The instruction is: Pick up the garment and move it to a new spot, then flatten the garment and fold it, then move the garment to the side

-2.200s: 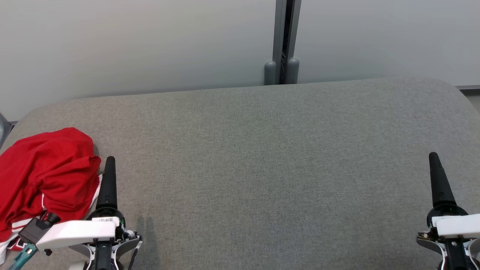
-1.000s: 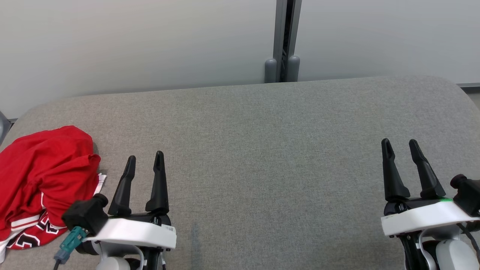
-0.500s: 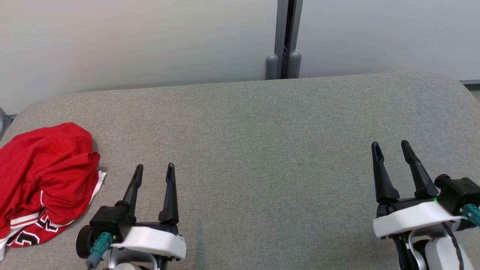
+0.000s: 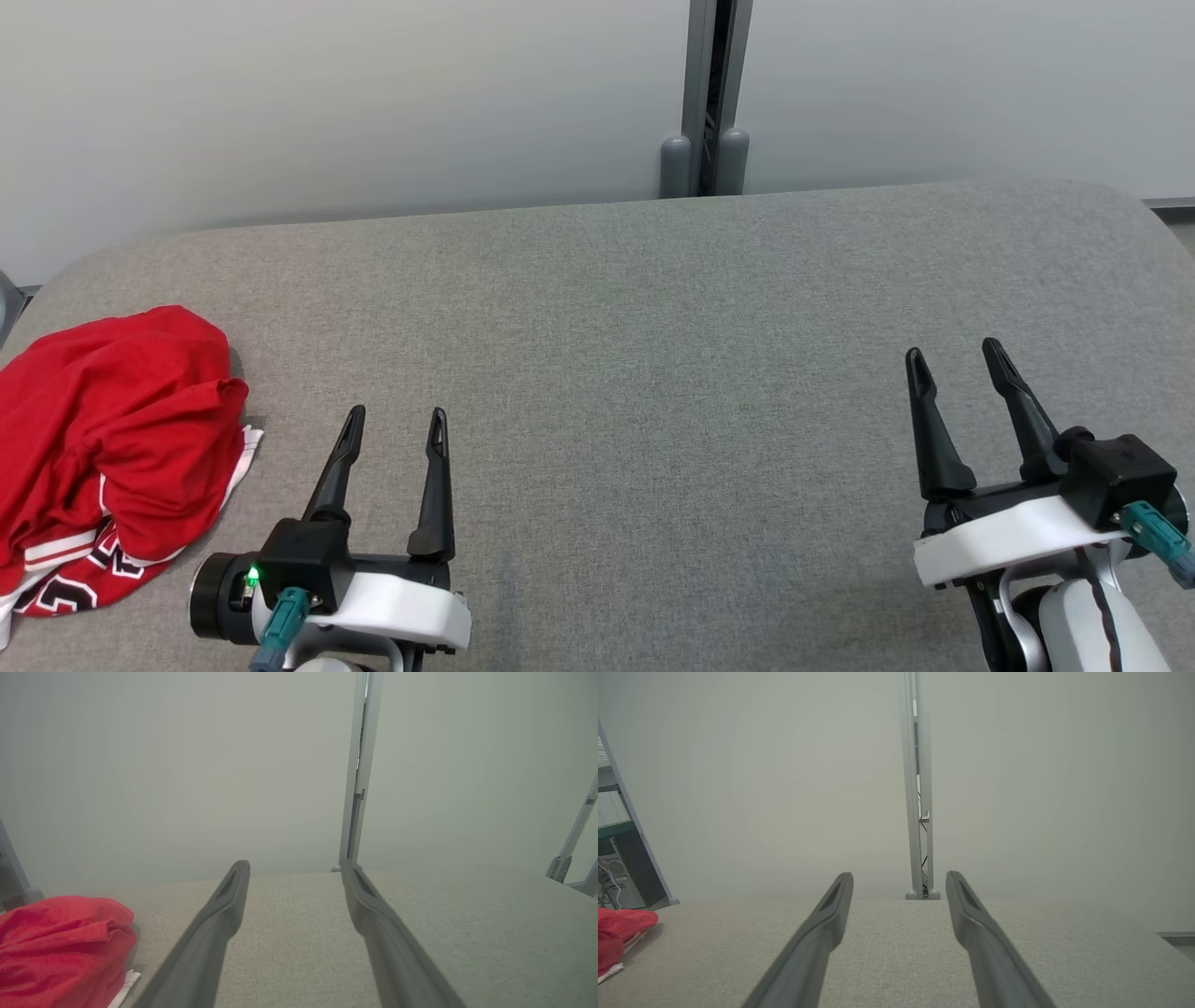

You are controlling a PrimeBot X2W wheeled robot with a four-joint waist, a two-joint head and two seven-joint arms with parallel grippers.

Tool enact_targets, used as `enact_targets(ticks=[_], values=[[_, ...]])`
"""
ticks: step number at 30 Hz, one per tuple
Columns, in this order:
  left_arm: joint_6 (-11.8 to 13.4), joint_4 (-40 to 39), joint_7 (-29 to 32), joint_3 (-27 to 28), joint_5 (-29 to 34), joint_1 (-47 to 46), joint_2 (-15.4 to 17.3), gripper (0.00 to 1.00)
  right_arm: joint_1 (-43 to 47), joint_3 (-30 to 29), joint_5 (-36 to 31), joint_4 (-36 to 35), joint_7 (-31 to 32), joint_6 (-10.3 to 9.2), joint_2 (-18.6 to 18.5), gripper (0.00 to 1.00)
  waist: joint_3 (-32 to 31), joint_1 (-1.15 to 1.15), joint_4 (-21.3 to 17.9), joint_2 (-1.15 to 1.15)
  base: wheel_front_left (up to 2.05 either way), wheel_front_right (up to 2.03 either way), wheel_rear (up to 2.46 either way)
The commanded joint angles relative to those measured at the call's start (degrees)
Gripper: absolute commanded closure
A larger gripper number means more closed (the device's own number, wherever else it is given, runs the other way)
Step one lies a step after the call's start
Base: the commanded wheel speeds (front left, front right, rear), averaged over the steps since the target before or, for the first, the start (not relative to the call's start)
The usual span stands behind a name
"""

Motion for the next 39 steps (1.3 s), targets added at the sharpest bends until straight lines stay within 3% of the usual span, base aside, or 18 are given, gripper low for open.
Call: enact_targets(ticks=[1, 12, 18, 39], values=[[0.4, -0.5, -0.4, 0.0, 1.3, -0.6, 0.4, 0.00, -0.9, 0.3, -1.2, 0.0, -0.7, 0.09, -0.5, 0.00, 0.0, 0.00, 0.0, 0.00, 0.00, 0.00, 0.00], [-1.0, 0.8, -1.3, 0.2, 2.2, 0.3, 0.1, 0.00, -1.3, 0.6, -0.5, 1.7, -2.0, 0.10, -0.6, 0.00, 0.2, 0.00, -0.2, 0.00, 0.00, 0.00, 0.00], [-2.3, 1.9, -1.9, 1.1, -0.2, 0.7, 0.0, 0.00, -1.8, 0.1, -1.9, 4.2, -2.8, 0.10, -0.7, 0.00, 0.3, 0.00, -0.3, 0.00, 0.00, 0.00, 0.00], [-1.2, 2.1, -2.2, 0.4, 0.4, 0.4, 0.0, 0.00, -2.8, 0.2, -2.0, 7.2, -3.1, 0.09, -0.7, 0.00, 0.1, 0.00, -0.4, 0.00, 0.00, 0.00, 0.00]])
